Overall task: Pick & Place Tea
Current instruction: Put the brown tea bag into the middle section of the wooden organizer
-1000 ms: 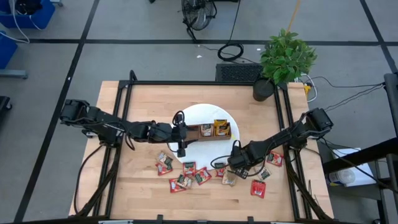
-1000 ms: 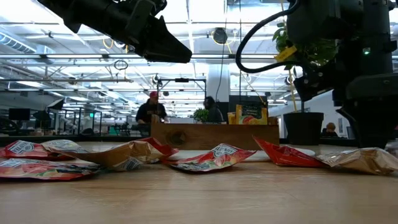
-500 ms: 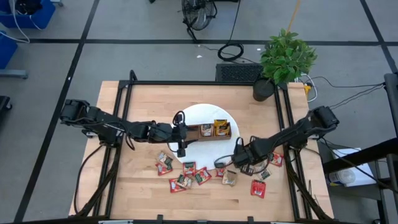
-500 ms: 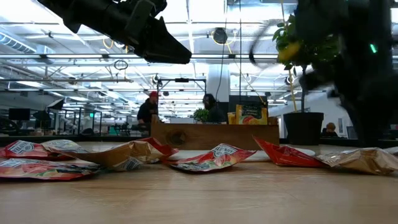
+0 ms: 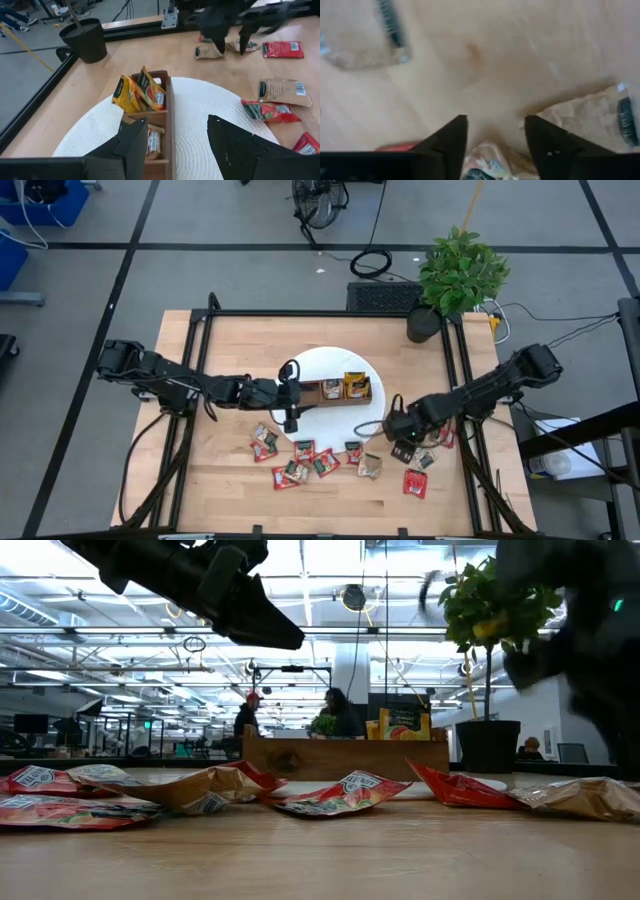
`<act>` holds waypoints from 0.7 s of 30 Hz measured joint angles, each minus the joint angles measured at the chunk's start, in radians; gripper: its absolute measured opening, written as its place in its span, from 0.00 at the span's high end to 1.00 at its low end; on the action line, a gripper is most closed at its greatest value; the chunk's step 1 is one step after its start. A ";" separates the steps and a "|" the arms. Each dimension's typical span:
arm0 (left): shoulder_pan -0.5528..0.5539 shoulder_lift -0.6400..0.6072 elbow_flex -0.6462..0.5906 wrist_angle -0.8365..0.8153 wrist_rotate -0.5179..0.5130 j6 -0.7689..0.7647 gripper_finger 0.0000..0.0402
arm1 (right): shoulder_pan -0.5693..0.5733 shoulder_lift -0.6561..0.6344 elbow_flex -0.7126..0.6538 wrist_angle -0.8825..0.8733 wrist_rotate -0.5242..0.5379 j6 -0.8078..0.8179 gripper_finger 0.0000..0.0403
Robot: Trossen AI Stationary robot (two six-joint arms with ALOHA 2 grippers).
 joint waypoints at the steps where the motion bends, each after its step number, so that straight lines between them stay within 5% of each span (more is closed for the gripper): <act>1: 0.000 0.000 0.000 -0.004 0.000 0.000 0.48 | -0.014 0.002 -0.026 -0.001 -0.044 0.037 0.46; 8: 0.000 0.000 0.000 -0.005 0.000 0.004 0.48 | -0.035 -0.017 -0.112 -0.059 -0.134 0.264 0.28; 21: 0.002 0.000 0.000 -0.004 0.000 0.011 0.48 | -0.109 -0.019 -0.038 -0.239 -0.227 0.203 0.27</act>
